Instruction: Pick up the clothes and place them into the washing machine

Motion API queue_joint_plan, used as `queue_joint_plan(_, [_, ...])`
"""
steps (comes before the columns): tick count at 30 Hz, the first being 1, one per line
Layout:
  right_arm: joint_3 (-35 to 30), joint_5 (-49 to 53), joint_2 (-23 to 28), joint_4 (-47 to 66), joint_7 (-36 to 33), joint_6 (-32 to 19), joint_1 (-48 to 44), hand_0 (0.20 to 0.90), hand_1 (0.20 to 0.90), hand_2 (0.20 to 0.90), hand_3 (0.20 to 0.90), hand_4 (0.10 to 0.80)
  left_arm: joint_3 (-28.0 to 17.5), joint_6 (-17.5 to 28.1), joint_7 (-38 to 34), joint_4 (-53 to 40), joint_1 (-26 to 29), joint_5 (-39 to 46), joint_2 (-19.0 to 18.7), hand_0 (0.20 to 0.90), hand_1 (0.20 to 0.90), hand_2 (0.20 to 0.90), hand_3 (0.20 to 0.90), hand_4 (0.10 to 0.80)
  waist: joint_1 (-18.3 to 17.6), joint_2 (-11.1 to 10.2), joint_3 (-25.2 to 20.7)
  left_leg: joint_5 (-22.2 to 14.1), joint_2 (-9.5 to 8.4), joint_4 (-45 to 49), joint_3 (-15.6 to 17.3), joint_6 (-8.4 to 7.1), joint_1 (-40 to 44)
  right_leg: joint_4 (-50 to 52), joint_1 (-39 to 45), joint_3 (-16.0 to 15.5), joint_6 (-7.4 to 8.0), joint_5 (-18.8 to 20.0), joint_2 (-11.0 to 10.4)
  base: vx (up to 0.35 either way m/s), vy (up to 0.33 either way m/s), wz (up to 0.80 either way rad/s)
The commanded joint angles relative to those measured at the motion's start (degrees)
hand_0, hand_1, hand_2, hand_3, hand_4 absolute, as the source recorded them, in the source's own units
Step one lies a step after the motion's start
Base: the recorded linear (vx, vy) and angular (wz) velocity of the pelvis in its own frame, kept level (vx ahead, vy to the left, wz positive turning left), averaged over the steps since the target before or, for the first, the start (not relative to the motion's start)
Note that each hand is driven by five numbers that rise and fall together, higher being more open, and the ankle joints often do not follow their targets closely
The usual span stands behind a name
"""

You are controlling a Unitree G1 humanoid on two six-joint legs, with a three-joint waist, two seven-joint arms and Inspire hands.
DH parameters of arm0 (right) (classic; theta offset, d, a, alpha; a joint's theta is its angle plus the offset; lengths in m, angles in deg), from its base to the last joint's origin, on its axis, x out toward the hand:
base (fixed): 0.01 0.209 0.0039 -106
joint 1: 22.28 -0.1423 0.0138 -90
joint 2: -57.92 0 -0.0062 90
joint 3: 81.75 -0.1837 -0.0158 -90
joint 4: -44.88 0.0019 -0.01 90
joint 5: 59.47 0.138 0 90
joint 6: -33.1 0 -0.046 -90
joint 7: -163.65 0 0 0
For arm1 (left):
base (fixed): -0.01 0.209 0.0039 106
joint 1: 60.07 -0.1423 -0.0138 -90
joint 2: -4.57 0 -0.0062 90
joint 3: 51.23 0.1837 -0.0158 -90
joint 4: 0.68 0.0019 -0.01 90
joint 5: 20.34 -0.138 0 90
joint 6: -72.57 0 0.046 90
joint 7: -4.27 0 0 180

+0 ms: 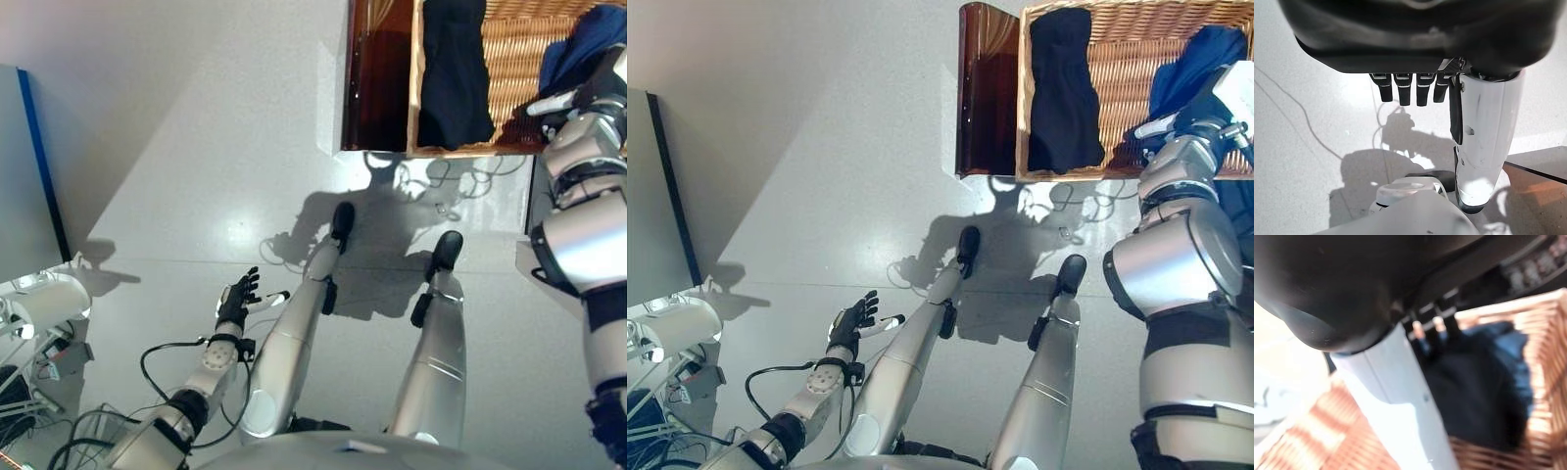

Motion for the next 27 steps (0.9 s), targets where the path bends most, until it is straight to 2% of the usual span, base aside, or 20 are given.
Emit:
queue_joint_plan(1, [7.1,-0.8,5.1,0.6,-2.8,0.4,-3.5,0.900,0.900,0.900,0.900,0.800,-1.5,0.5,-1.8,4.7,-2.1,1.1,-1.9,0.900,0.900,0.900,0.900,0.800,0.1,0.7,0.5,-7.5,1.54,6.1,0.7,-5.40,-2.5,-3.2,4.2,-0.6,-5.15,-1.1,1.1,0.004,-0.013,-0.05])
queue_joint_plan(7, [7.1,-0.4,4.8,1.1,-4.1,0.4,-3.6,0.900,0.900,0.900,0.900,0.800,-2.2,0.8,-2.0,2.2,-2.0,2.4,-2.3,0.900,0.900,0.900,0.900,0.800,-0.5,0.1,1.1,-9.6,1.87,11.1,1.4,-5.43,-4.9,0.3,1.9,-0.2,-5.70,-2.5,2.1,-0.011,0.000,0.00])
queue_joint_plan(8, [7.1,-0.4,4.5,1.0,-4.2,0.4,-3.0,0.900,0.900,0.900,0.900,0.800,-2.6,0.7,-2.3,1.8,-2.1,2.5,-2.4,0.900,0.900,0.900,0.900,0.800,-1.0,-0.2,1.5,-11.6,1.89,15.4,1.9,-5.21,-6.9,3.8,0.0,0.2,-6.33,-3.7,2.7,-0.025,-0.005,-0.03])
queue_joint_plan(12, [8.1,-0.5,4.3,0.3,-5.0,0.9,-4.0,0.900,0.900,0.900,0.900,0.800,-3.6,0.8,-2.2,0.7,-2.8,3.3,-2.8,0.900,0.900,0.900,0.900,0.800,-1.6,-0.5,1.7,-13.6,2.61,19.6,2.5,-5.39,-10.0,7.4,-3.7,0.4,-6.47,-4.8,3.4,-0.009,0.000,-0.07])
queue_joint_plan(20, [9.6,-2.0,7.6,0.3,-4.9,2.0,-5.1,0.900,0.900,0.900,0.900,0.800,-4.4,0.7,-2.4,-0.6,-3.7,4.7,-2.7,0.900,0.900,0.900,0.900,0.800,-1.8,-0.4,1.1,-15.9,2.76,25.7,3.2,-5.27,-14.9,15.9,-9.8,1.1,-6.38,-8.2,3.7,-0.013,-0.003,-0.06])
queue_joint_plan(26, [12.3,-1.9,7.9,0.3,-3.8,2.2,-7.8,0.900,0.900,0.900,0.900,0.800,-5.1,1.3,-2.3,-1.7,-4.6,5.8,-2.7,0.900,0.900,0.900,0.900,0.800,-1.8,-0.1,1.1,-15.5,2.85,26.3,3.8,-5.48,-17.1,17.3,-12.6,0.9,-6.83,-7.9,3.7,-0.008,0.008,0.03])
queue_joint_plan(27, [12.3,-1.9,7.9,0.3,-3.8,2.2,-7.8,0.845,0.845,0.845,0.845,0.761,-5.2,1.3,-2.3,-1.7,-4.6,5.8,-2.7,0.900,0.900,0.900,0.900,0.800,-1.8,-0.1,1.1,-15.5,2.84,26.2,3.8,-5.48,-17.1,17.3,-12.6,0.9,-6.83,-7.9,3.7,0.000,0.000,0.00])
